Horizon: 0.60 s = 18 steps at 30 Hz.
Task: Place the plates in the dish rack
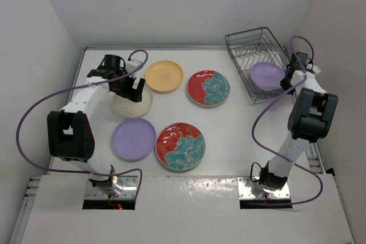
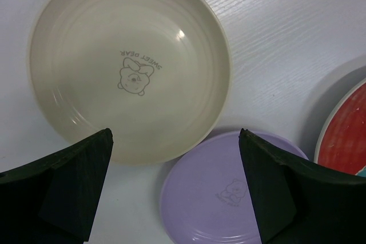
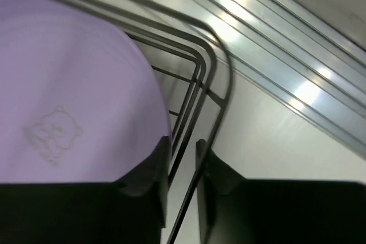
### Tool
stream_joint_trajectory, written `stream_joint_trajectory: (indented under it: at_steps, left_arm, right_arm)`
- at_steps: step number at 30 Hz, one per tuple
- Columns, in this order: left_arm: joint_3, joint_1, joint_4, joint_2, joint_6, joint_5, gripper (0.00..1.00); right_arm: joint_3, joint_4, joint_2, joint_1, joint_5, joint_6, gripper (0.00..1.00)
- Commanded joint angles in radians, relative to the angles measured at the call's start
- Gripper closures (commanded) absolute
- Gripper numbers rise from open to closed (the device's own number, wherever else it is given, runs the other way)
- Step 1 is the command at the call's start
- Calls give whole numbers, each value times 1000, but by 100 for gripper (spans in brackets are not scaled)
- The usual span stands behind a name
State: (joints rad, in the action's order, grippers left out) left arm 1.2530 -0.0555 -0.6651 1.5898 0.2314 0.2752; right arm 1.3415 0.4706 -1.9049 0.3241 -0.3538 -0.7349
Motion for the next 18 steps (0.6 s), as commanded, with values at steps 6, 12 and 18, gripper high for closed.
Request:
stream_joint_trajectory:
  at_steps: [6,12,18]
  left_arm:
    - [55,9,-4,15,0,30,4]
    - [56,9,-4,15,9,48,4]
    - [25,9,-4,-27,29,58,4]
  right_arm:
    - [-169,39,144,-43,-10,86,100]
    - [-356,-99,393,-75,58,-181,100]
    - [-587,-164,650,-68,51,-418,100]
